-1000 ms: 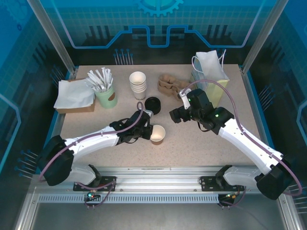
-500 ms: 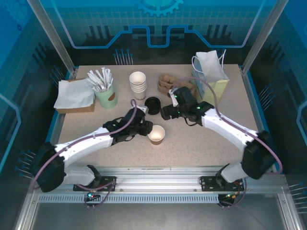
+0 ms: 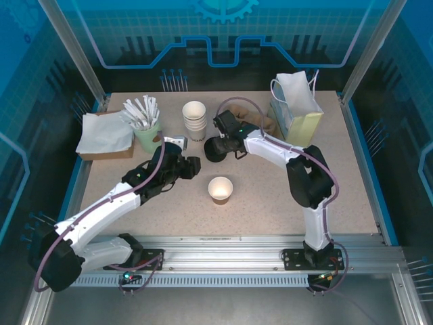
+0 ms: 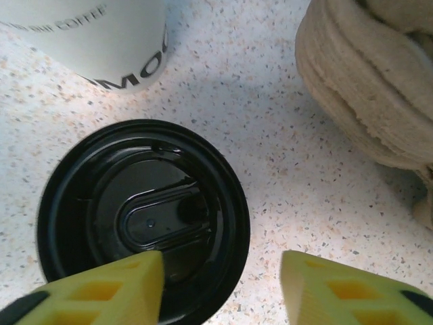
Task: Pack the takeout coffee
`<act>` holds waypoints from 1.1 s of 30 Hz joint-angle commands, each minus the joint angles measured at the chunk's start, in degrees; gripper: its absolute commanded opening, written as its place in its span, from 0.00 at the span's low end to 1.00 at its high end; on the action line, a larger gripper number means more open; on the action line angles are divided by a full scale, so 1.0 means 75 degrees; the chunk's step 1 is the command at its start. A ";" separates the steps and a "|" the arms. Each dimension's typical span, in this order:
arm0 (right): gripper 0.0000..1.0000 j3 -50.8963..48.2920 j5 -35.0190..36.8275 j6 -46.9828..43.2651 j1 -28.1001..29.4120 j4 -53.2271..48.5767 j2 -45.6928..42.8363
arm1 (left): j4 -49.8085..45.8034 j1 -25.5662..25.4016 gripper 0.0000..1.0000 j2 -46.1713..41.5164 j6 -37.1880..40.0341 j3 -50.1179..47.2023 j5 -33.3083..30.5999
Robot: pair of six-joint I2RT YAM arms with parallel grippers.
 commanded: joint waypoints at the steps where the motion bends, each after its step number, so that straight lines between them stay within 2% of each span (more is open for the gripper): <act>1: 0.42 0.0531 0.0359 -0.0202 0.0085 -0.0478 0.0365 | -0.0237 0.0081 0.56 -0.0188 0.0122 -0.0148 0.0105; 6: 0.32 0.0850 0.0452 -0.0343 0.0123 -0.0646 0.0642 | -0.0337 0.0097 0.56 -0.0194 0.0219 -0.0208 0.0065; 11: 0.26 0.1001 0.0587 -0.0429 0.0156 -0.0765 0.0769 | -0.0344 0.0106 0.57 -0.0194 0.0254 -0.0286 0.0088; 33: 0.18 0.1086 0.0645 -0.0590 0.0185 -0.0847 0.0606 | -0.0261 0.0107 0.57 -0.0177 0.0231 -0.0360 0.0089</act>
